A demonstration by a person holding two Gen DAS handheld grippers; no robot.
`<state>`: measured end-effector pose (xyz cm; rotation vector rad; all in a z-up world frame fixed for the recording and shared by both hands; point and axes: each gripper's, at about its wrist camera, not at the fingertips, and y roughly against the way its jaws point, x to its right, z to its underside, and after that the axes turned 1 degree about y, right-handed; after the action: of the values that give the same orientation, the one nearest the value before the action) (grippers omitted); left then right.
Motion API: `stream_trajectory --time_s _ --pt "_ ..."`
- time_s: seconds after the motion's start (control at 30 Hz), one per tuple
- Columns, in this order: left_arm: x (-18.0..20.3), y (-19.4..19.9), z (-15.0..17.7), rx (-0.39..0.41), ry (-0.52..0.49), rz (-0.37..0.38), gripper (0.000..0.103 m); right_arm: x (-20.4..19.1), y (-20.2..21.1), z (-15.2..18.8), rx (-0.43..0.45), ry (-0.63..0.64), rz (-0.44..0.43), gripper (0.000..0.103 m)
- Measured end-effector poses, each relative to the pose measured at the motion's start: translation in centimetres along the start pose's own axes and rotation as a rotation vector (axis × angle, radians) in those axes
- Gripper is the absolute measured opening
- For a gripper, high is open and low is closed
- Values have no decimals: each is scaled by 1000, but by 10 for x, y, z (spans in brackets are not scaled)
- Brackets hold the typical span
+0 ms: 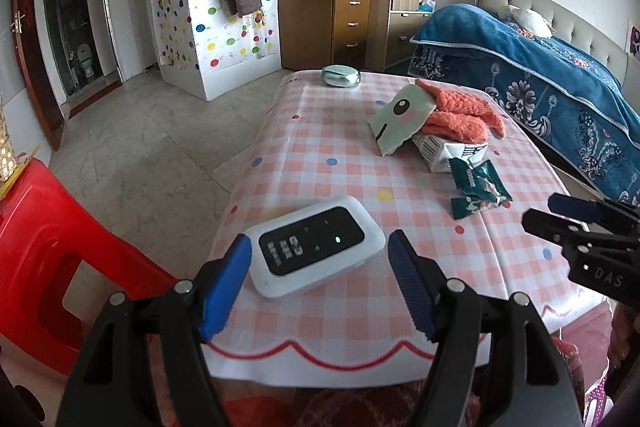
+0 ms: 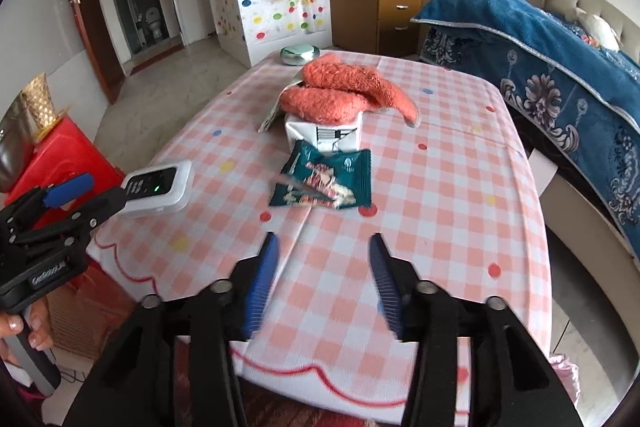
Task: Collect trash
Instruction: 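Grasp the green snack wrapper with the right gripper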
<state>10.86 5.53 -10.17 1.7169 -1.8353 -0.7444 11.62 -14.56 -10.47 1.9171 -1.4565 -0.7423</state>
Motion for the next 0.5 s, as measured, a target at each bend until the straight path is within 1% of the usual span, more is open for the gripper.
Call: stream_trajectory --time_s 0.03,0.13,0.27,0.33,0.37,0.4,0.5 --pt "0 -2 -1 -1 1 0 69 0 -8 -7 -4 1 2 57" --pt "-1 -7 -6 0 0 -3 69 -3 -19 -14 -7 4 -1 62" --pt "-1 -12 -11 1 2 1 70 -13 -40 -28 -7 25 15 62" --pt "-1 -15 -14 0 2 -1 70 -17 -48 -33 -11 32 24 59" --pt "-2 -16 -15 0 3 -1 70 -20 -55 -35 -22 37 32 52" --pt "-3 -17 -15 1 5 -1 70 -22 -61 -37 -31 43 38 50" --pt "-4 -18 -15 0 9 2 70 -25 -67 -39 -45 55 69 50"
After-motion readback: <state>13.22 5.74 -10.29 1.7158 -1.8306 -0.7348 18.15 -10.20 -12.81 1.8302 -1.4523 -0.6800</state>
